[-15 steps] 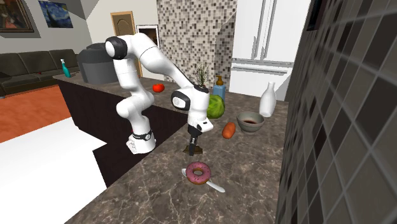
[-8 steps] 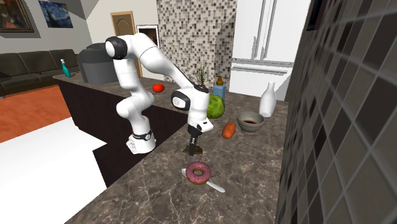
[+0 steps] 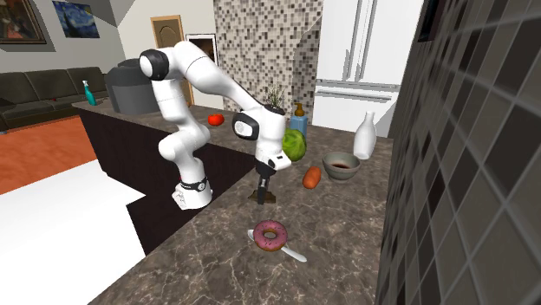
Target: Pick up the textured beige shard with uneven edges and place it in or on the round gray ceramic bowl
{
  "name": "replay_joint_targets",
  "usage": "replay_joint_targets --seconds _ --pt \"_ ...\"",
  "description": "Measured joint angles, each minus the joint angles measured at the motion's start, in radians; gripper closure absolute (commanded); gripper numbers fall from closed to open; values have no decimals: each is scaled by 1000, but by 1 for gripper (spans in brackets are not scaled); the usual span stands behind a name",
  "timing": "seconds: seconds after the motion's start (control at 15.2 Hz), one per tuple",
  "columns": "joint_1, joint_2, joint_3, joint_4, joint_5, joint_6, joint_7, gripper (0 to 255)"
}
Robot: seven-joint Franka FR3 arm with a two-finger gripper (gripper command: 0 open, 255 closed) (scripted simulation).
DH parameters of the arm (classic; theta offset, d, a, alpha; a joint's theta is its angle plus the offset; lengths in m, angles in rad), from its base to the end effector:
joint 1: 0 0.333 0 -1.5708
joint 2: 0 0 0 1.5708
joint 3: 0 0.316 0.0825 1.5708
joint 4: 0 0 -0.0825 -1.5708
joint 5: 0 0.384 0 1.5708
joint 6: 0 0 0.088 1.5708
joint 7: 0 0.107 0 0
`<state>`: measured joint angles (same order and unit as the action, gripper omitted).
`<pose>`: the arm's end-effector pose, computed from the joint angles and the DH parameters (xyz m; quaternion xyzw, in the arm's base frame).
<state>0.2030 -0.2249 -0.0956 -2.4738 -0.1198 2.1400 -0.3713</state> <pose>0.4348 0.0421 0.3666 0.9600 0.2721 -0.0589 0.0305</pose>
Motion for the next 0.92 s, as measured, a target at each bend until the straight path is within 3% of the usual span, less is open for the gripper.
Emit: replay_joint_targets --seconds 0.92 --pt "2 -89 6 111 6 -200 -13 255"
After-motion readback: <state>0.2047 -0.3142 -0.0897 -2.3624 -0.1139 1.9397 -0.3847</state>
